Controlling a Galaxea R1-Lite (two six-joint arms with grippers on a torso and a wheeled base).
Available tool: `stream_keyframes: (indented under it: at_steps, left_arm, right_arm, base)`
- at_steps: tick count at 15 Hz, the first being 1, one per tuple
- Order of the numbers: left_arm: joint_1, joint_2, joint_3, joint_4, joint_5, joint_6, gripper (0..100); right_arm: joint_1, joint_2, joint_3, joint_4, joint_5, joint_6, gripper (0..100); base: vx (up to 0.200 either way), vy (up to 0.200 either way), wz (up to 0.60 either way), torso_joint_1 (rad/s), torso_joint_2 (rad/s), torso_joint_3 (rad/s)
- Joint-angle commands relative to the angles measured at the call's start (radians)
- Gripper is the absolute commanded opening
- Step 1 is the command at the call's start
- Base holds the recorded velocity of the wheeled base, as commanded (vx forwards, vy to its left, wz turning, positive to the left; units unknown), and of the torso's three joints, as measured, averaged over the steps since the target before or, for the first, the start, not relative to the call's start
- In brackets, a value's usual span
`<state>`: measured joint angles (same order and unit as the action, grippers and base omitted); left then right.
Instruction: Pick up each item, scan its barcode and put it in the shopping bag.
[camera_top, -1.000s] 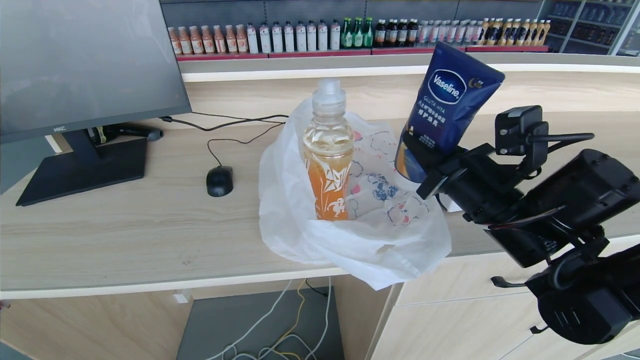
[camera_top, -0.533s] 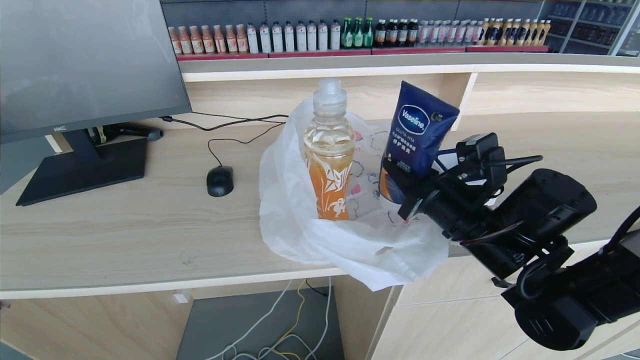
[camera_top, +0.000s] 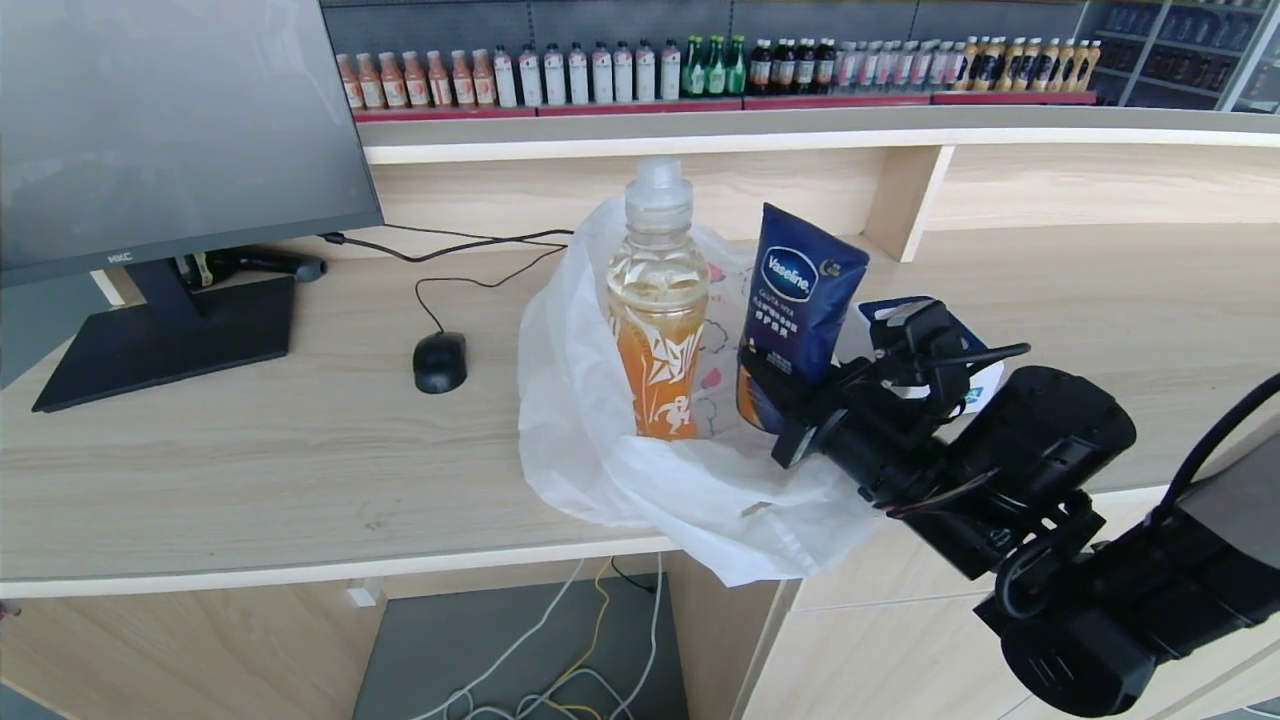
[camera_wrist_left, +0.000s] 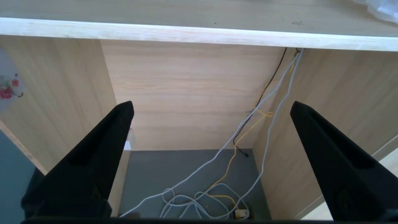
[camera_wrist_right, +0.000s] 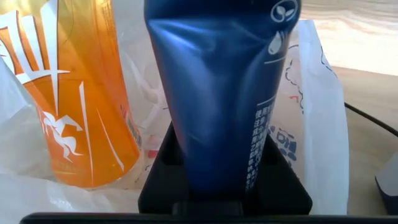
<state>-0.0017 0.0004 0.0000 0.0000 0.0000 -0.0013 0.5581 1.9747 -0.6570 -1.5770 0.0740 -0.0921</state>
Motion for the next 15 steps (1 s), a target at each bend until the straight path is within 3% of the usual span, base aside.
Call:
stream_keyframes:
  at_steps: [1,15]
  left_arm:
    - [0.000,0.000,0.000,0.000,0.000,0.000,100]
    - [0.000,0.000,0.000,0.000,0.000,0.000,100]
  right_arm:
    - [0.002,0.018,0.000,0.006,0.001,0.009,0]
    - [0.003,0.016,0.014,0.006,-0.003,0.028,0]
  base:
    - [0.000,0.000,0.00,0.000,0.00,0.000]
    - [0.000,0.000,0.00,0.000,0.00,0.000]
